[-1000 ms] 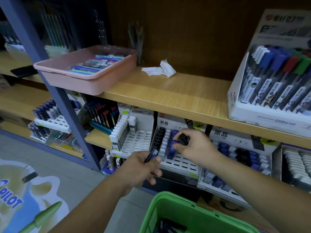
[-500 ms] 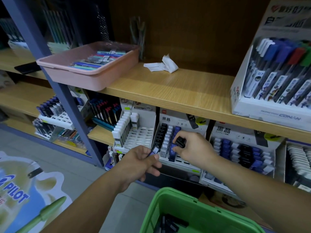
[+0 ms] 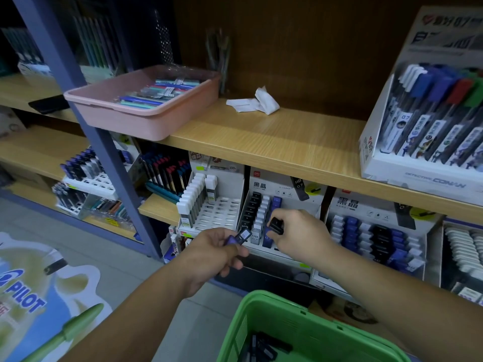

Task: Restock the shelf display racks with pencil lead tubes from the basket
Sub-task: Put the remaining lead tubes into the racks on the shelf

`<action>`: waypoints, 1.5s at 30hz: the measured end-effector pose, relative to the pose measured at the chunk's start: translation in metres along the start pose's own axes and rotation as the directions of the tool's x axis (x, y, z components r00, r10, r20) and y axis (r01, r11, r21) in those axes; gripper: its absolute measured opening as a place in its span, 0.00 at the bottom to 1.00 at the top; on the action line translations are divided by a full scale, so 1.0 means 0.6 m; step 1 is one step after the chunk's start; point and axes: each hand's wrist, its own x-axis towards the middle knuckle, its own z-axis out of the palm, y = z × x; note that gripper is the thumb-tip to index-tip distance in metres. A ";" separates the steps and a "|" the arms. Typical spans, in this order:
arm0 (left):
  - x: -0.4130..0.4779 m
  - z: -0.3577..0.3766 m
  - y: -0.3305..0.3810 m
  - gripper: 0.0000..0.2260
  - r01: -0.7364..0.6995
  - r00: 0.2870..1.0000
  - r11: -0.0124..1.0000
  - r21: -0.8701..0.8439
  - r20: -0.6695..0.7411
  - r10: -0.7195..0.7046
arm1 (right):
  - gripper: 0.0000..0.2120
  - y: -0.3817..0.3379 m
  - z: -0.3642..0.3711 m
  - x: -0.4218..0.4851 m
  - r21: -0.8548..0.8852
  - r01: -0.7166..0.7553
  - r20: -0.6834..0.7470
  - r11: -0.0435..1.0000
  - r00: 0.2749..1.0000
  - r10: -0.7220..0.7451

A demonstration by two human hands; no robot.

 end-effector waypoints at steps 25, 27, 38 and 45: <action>-0.007 -0.009 0.013 0.19 0.055 0.996 0.946 -0.319 -0.047 -0.074 | 0.04 -0.047 -0.008 0.015 0.825 -0.114 0.085 0.553 0.993 0.078; -0.003 -0.003 0.006 0.22 0.082 0.993 0.947 -0.309 -0.056 -0.105 | 0.05 -0.055 -0.001 0.021 0.848 -0.106 0.039 0.519 0.990 0.139; 0.017 -0.018 -0.009 0.03 0.263 0.959 0.921 -0.287 -0.026 -0.282 | 0.05 -0.046 0.018 0.070 0.340 -0.054 -0.009 0.939 0.998 0.060; 0.009 -0.014 -0.007 0.15 0.140 0.990 0.899 -0.415 0.045 -0.133 | 0.04 -0.063 0.022 0.073 0.109 -0.011 -0.011 0.994 1.000 0.012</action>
